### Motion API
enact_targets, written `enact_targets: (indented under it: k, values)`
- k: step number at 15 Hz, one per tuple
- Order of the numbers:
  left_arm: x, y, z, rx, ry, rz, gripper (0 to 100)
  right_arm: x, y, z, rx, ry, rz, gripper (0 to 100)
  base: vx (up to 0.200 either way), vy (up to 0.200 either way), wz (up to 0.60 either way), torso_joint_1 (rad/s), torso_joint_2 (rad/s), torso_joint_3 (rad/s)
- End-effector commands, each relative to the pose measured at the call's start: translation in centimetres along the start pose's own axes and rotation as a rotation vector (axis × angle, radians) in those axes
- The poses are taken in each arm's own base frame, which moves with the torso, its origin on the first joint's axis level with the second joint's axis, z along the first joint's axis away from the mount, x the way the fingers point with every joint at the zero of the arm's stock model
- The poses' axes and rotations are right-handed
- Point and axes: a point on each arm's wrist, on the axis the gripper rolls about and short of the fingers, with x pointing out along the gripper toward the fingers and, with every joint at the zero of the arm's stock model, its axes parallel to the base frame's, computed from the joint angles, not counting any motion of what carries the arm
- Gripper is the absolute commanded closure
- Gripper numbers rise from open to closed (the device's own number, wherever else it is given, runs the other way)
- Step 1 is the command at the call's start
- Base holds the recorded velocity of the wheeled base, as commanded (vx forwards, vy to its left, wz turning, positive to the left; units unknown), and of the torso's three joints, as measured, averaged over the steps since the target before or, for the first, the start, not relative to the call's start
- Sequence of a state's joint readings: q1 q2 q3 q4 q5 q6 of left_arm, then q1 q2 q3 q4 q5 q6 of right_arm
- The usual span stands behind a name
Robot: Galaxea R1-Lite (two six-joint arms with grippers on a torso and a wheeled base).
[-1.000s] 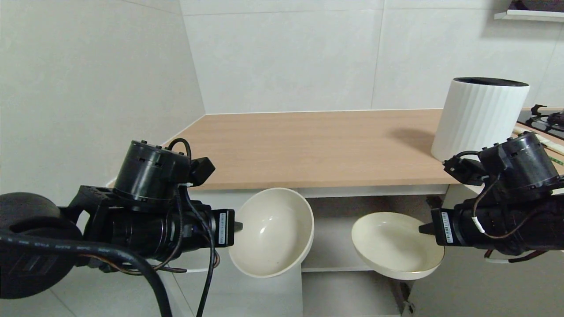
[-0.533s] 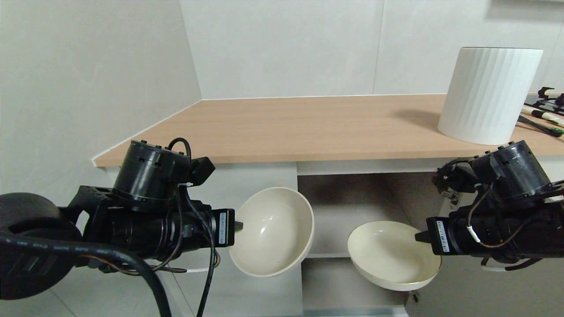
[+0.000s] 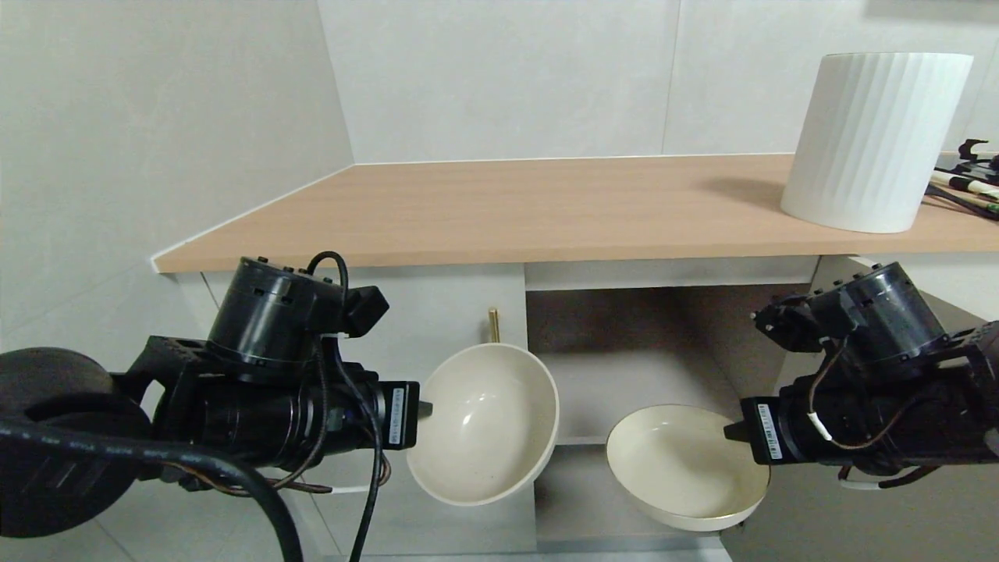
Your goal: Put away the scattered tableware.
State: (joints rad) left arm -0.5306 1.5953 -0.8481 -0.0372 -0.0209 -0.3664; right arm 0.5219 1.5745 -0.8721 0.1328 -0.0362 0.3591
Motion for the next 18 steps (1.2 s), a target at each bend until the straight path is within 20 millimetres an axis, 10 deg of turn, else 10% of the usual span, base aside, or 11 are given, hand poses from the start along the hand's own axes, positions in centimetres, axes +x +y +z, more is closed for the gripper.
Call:
enact_targets:
  k: [1, 10, 18]
  values:
    - [0.4, -0.2, -0.7, 0.029, 0.032, -0.002, 100, 1.8, 0.4, -0.8, -0.033, 0.05, -0.006, 100, 0.0, 0.0, 0.0, 0.0, 0.0, 0.0]
    - [1.5, -0.4, -1.6, 0.066, 0.085, 0.007, 100, 16.4, -1.1, -4.3, -0.015, -0.127, -0.095, 100, 0.0, 0.0, 0.0, 0.0, 0.0, 0.0]
    - [1.5, -0.5, -1.6, 0.068, 0.082, 0.005, 100, 24.0, -6.2, -0.9, 0.077, -0.229, -0.31, 100, 0.0, 0.0, 0.0, 0.0, 0.0, 0.0]
